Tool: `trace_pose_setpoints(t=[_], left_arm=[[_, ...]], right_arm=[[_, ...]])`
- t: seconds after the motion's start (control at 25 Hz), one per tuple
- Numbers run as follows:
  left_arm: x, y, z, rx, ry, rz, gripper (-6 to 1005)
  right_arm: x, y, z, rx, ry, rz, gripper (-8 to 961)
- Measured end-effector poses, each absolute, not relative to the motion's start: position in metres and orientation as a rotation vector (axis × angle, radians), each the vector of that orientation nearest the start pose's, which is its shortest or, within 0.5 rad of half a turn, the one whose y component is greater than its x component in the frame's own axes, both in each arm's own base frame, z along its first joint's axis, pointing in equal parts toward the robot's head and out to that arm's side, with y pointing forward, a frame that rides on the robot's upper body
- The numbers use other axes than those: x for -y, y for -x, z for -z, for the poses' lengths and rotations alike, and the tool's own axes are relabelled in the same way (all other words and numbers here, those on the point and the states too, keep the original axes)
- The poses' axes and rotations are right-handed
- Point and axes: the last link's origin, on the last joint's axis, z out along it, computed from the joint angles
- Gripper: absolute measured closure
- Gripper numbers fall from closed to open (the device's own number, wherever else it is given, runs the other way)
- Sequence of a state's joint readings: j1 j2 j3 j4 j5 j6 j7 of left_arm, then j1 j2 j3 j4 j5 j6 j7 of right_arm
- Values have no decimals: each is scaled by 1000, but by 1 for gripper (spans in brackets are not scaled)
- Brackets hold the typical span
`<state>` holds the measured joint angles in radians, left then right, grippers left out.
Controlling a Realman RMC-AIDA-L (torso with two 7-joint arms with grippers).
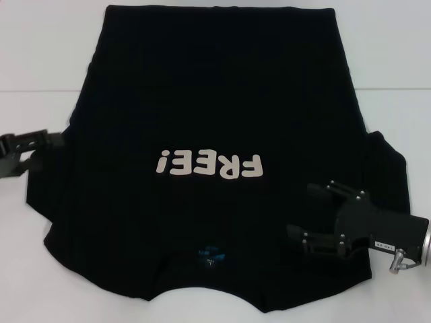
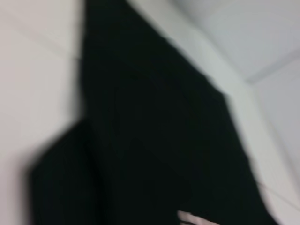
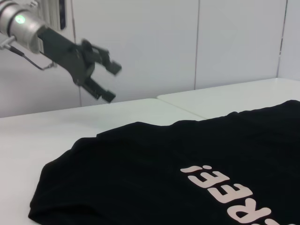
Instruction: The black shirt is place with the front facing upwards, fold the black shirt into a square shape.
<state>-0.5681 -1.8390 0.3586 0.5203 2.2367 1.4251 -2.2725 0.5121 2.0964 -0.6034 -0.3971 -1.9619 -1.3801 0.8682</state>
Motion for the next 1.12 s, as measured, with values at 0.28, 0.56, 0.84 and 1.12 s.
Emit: trace_pose_setpoints(t=[0.28,0.56,0.84,1.12], left_arm=[[-363,369,-96,1832,1760,608,47],[-363,377,-89,1779,1726,572,47],[-363,378,-81,1768,1753,509,47],[-363,378,-75,1765,1750,491,47]], right_arm=[[-315,-291,43,-335,2604,-628,8],[-315,-291,43,-335,2604,-628,8],[-315,-291,43,-338,2605,-630,9],[-314,-292,44,-345,2605,-630,9]])
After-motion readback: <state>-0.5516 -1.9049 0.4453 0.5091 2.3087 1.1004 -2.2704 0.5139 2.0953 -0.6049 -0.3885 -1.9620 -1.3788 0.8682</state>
